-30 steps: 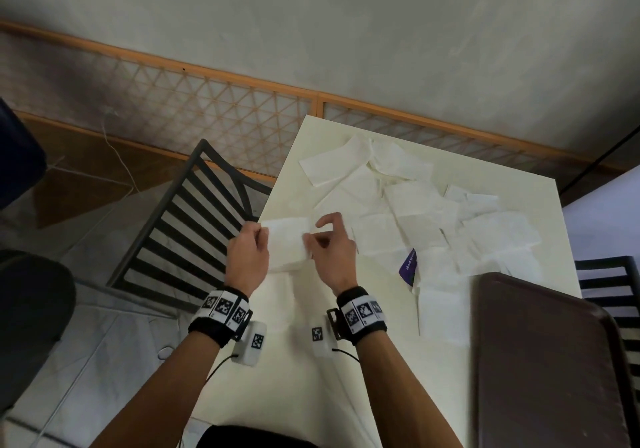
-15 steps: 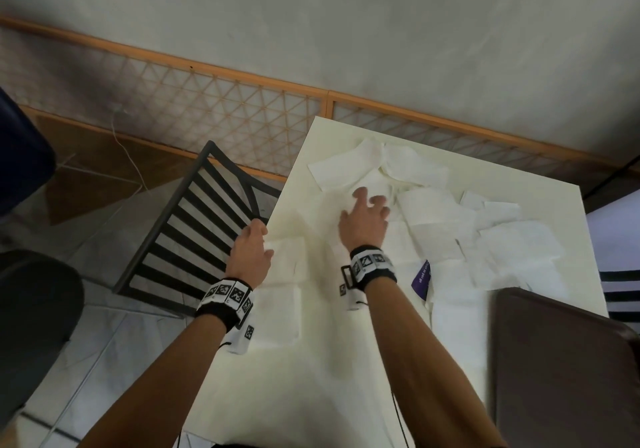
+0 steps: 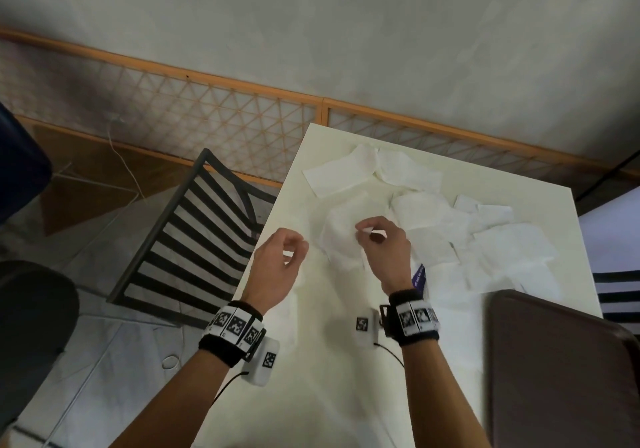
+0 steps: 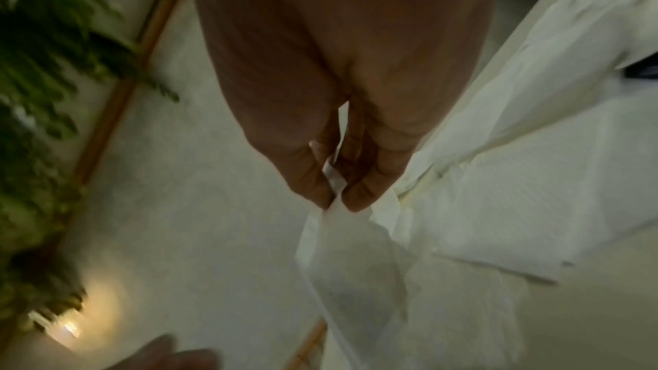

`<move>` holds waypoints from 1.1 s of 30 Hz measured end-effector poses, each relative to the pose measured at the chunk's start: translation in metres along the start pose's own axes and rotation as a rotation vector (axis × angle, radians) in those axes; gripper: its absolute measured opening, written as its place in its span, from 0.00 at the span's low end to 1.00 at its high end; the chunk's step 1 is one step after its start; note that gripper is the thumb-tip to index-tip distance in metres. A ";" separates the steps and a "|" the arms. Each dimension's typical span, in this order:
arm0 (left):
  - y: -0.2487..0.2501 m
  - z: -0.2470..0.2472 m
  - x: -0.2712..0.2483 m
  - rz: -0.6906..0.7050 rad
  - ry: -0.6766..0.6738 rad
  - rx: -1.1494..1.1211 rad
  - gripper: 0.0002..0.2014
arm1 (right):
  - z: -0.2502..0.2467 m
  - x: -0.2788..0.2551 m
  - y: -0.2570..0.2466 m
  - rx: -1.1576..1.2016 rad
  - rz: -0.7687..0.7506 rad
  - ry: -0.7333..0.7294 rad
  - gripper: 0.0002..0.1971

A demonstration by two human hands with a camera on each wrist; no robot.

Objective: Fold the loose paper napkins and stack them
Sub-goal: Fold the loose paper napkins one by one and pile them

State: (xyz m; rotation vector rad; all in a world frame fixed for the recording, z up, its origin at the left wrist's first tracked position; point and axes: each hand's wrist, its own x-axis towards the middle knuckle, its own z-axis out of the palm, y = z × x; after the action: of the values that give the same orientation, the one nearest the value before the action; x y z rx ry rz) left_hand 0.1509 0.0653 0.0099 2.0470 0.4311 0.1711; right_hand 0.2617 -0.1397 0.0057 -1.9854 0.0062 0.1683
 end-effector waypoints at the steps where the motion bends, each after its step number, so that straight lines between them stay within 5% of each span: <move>1: 0.004 0.005 -0.003 -0.025 -0.013 -0.025 0.13 | -0.006 -0.017 -0.001 0.060 0.015 -0.028 0.10; 6: 0.014 0.032 -0.016 -0.256 -0.196 -0.101 0.22 | -0.020 -0.082 0.023 0.169 0.115 -0.178 0.12; 11: 0.003 0.051 -0.034 -0.186 -0.288 -0.014 0.13 | -0.017 -0.112 0.048 0.194 0.190 -0.146 0.06; 20: 0.023 0.022 -0.050 0.065 -0.163 -0.235 0.24 | -0.021 -0.114 0.029 0.248 0.145 0.126 0.11; 27: 0.022 0.018 -0.059 -0.074 -0.160 -0.432 0.27 | -0.018 -0.111 0.020 0.208 0.138 0.078 0.09; 33: 0.026 0.015 -0.063 -0.115 -0.152 -0.436 0.18 | -0.022 -0.120 0.011 0.154 0.105 0.059 0.11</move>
State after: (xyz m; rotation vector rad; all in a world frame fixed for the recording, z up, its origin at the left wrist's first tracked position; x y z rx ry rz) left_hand 0.1031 0.0176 0.0289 1.5902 0.3780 0.0333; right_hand 0.1445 -0.1727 0.0186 -1.8363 0.1570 0.1723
